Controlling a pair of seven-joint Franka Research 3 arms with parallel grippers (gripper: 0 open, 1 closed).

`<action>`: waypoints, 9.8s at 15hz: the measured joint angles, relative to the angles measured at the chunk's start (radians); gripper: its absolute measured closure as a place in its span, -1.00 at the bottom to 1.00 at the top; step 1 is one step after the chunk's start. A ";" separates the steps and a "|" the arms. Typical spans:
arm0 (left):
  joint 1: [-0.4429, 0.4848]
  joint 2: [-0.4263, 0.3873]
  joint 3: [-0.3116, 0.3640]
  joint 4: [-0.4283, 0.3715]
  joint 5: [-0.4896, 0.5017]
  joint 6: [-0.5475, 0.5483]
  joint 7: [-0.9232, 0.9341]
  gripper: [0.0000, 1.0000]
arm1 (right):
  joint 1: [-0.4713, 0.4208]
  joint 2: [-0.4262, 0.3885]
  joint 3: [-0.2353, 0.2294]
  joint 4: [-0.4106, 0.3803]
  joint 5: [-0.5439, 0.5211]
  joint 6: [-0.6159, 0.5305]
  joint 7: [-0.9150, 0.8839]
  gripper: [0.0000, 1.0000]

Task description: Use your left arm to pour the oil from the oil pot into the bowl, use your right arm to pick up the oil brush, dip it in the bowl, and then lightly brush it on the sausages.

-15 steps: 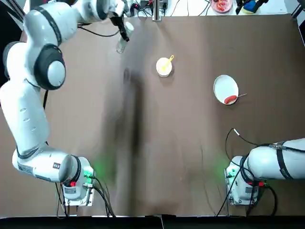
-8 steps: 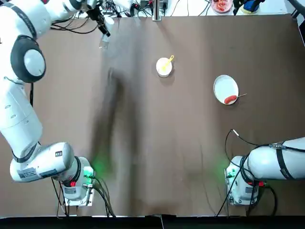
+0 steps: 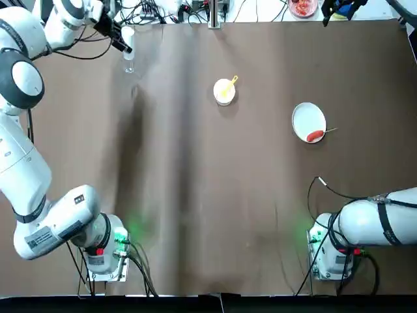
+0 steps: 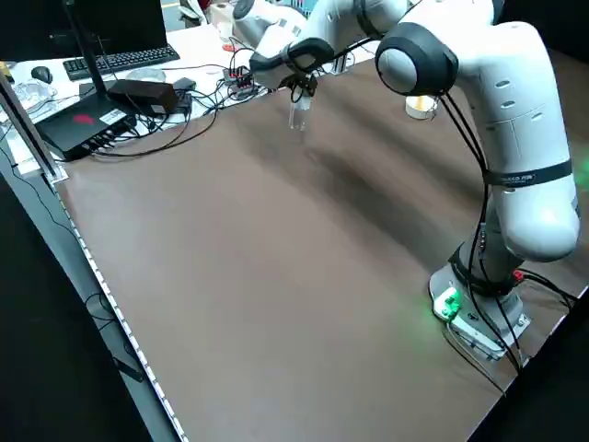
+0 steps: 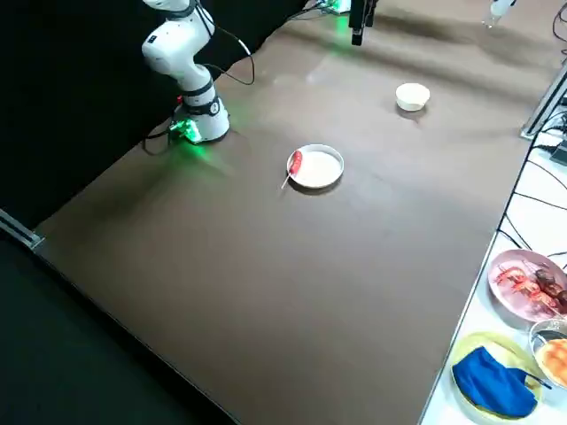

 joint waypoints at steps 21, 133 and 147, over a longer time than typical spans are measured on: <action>0.243 0.101 -0.002 -0.003 -0.299 -0.210 0.697 -0.30 | 0.233 0.621 0.004 0.122 0.485 0.468 -0.061 -1.00; -0.617 -0.648 0.552 -0.141 0.377 -0.492 -1.585 -0.99 | -0.384 0.463 0.020 -0.335 0.514 0.362 -0.576 0.92; -0.625 -0.593 0.548 -0.082 0.367 -0.479 -1.618 -0.99 | -0.421 0.462 0.008 -0.378 0.513 0.430 -0.753 0.92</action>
